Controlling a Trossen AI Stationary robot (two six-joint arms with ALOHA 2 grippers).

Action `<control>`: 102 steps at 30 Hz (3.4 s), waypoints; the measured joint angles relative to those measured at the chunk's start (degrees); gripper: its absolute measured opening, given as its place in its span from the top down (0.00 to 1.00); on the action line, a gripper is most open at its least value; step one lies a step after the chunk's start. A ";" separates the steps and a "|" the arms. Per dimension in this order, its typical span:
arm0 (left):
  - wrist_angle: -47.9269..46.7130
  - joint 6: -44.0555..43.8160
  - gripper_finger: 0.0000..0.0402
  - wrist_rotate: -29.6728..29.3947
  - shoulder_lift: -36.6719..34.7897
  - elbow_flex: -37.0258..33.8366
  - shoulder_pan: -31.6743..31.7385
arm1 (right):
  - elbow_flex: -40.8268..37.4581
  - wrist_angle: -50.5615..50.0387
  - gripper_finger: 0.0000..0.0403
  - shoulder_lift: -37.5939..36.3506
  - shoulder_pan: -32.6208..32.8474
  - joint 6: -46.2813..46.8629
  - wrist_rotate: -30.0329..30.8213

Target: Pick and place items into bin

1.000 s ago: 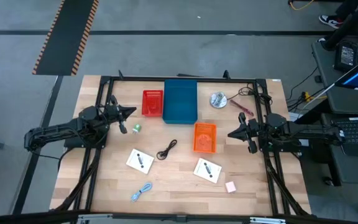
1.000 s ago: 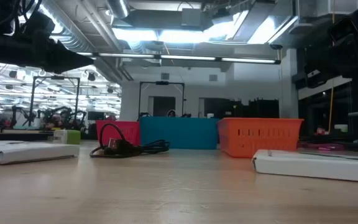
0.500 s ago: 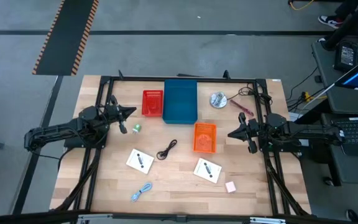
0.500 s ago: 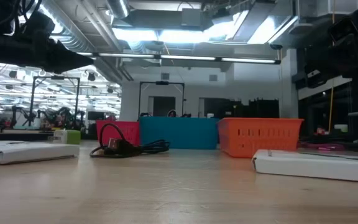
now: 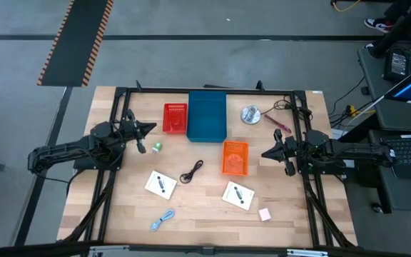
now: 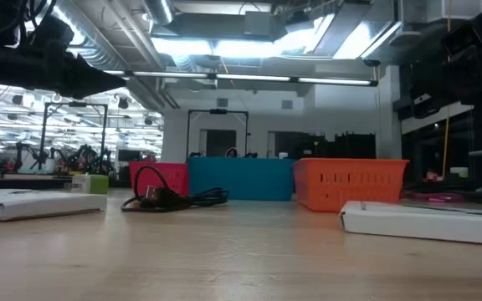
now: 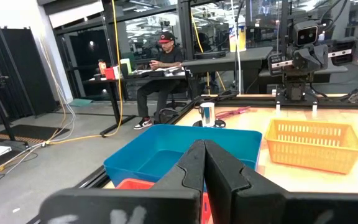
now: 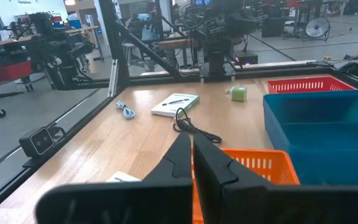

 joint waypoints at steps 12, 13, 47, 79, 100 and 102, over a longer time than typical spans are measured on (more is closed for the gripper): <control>-0.01 0.00 0.99 0.00 0.00 0.01 0.00 | 0.00 0.00 1.00 0.00 0.00 0.06 0.00; 0.00 0.00 0.99 -0.01 0.00 0.01 0.00 | 0.00 0.00 1.00 -0.02 0.00 0.07 0.00; -0.02 0.00 0.99 0.00 0.00 0.00 -0.01 | 0.00 -0.02 1.00 0.00 0.00 -0.02 -0.02; 0.00 0.00 0.99 -0.01 0.00 -0.01 -0.01 | -0.02 0.11 1.00 -0.02 0.00 -0.15 0.00; -0.13 -2.79 0.99 0.23 0.00 0.01 -0.02 | -0.01 0.32 1.00 0.00 -0.02 -1.70 0.42; -0.59 -6.04 0.99 1.35 0.00 -0.01 -0.02 | -0.01 0.55 1.00 -0.02 -0.02 -1.48 1.87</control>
